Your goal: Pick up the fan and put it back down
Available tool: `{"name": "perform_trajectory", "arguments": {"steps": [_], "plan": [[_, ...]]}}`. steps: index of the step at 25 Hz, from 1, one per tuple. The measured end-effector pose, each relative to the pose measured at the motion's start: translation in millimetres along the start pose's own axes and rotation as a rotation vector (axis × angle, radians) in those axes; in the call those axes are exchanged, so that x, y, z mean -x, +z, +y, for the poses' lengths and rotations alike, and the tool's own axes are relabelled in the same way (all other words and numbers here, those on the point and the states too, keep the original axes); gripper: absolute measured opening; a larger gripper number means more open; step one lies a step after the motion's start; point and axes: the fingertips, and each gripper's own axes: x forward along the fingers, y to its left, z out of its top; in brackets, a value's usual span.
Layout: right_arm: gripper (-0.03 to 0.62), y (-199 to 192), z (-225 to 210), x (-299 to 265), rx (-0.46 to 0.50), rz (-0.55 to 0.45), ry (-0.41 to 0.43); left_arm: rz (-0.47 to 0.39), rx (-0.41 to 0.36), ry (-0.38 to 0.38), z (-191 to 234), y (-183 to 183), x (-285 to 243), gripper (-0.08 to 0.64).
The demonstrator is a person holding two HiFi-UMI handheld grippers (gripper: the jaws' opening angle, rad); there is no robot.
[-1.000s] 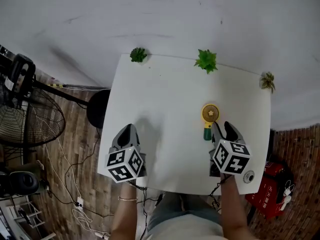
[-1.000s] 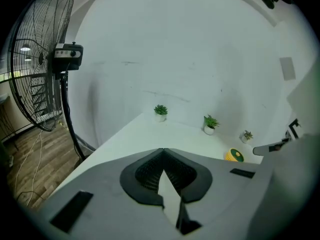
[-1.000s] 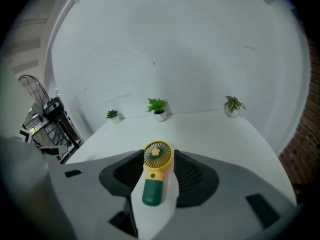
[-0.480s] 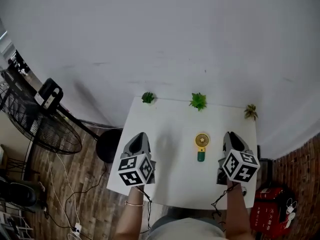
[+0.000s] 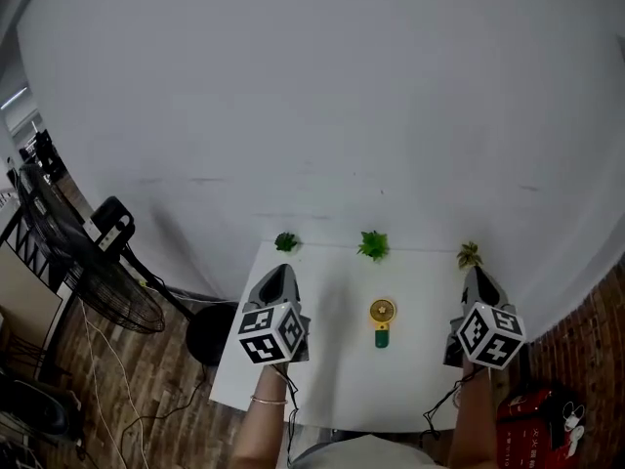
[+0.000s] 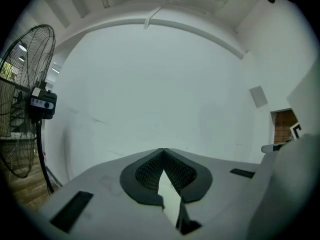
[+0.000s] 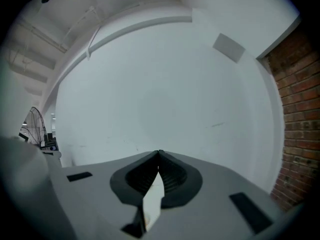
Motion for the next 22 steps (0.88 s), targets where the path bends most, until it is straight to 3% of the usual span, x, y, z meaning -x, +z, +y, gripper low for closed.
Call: {"name": "perform_trajectory", "arguments": {"steps": [6,11,14,22], "plan": [[0.001,21.5,-41.2,23.4,-0.005,-0.085,-0.051,-0.039,-0.021,-0.024,-17.7,16.3,-7.4,0.011],[0.001,12.7,-60.7,33.8,-0.005,-0.078,-0.083,-0.014,-0.027,-0.048,-31.7,4.1,-10.3,0.011],[0.001,9.8,-63.6,35.0,0.060,-0.066,-0.120,0.006,-0.028,-0.058,-38.3,-4.3,-12.4,0.011],[0.001,11.4,-49.8,24.2,0.079,-0.069,-0.065,0.011,-0.046,-0.056,-42.3,-7.0,-12.8,0.011]]}}
